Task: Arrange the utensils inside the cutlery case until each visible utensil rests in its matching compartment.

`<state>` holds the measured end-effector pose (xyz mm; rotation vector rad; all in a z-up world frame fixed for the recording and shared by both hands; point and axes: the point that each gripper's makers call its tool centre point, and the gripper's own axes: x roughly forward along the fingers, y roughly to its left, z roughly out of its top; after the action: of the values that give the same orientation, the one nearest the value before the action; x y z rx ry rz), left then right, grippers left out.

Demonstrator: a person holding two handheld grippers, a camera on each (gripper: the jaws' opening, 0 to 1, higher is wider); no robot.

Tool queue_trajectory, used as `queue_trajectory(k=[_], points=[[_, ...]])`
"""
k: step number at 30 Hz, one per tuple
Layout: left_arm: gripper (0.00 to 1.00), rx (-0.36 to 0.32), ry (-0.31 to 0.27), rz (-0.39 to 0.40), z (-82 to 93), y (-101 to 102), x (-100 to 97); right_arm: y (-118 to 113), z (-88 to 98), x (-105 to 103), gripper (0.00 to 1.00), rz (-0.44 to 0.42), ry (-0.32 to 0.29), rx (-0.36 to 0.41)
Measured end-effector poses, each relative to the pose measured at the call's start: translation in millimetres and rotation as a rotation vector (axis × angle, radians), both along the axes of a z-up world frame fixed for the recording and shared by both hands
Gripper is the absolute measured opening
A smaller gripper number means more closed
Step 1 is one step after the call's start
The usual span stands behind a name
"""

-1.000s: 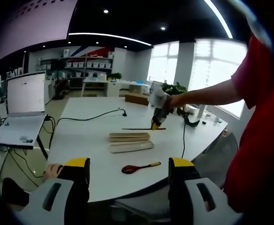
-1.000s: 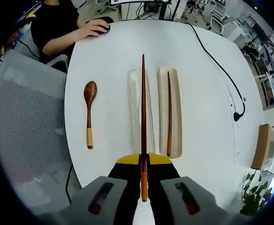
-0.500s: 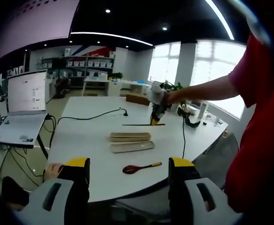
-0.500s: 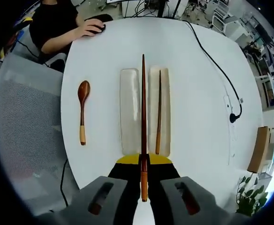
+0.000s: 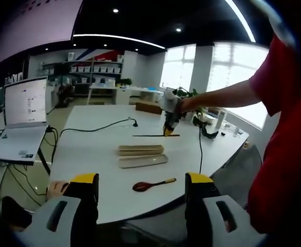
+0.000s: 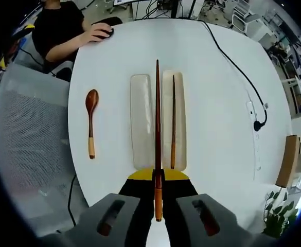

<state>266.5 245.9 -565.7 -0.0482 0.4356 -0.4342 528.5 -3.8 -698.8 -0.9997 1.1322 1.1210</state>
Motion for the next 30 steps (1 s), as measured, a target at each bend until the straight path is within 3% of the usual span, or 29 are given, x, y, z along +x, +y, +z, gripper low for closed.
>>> queue_trajectory(k=[11, 13, 14, 16, 23, 30], points=[[0.70, 0.005, 0.002, 0.007, -1.0, 1.2, -2.0, 0.3, 9.7, 12.6, 0.00, 0.046, 0.007, -0.002], [0.70, 0.003, 0.003, 0.008, -1.4, 1.2, -2.7, 7.6, 11.7, 7.2, 0.00, 0.074, 0.040, 0.041], [0.70, 0.002, 0.003, 0.009, -1.6, 1.4, -2.9, 5.4, 12.4, 7.9, 0.00, 0.051, 0.048, 0.022], [0.70, 0.003, 0.006, 0.012, -2.6, 1.8, -3.6, 4.9, 13.1, 13.6, 0.00, 0.071, 0.024, 0.008], [0.70, 0.006, 0.014, 0.015, -5.2, 2.7, -5.4, 14.2, 28.5, 20.2, 0.00, 0.082, 0.016, 0.011], [0.70, 0.007, 0.012, 0.009, -4.4, 0.3, -3.0, 17.5, 32.4, 28.6, 0.00, 0.104, 0.012, 0.013]])
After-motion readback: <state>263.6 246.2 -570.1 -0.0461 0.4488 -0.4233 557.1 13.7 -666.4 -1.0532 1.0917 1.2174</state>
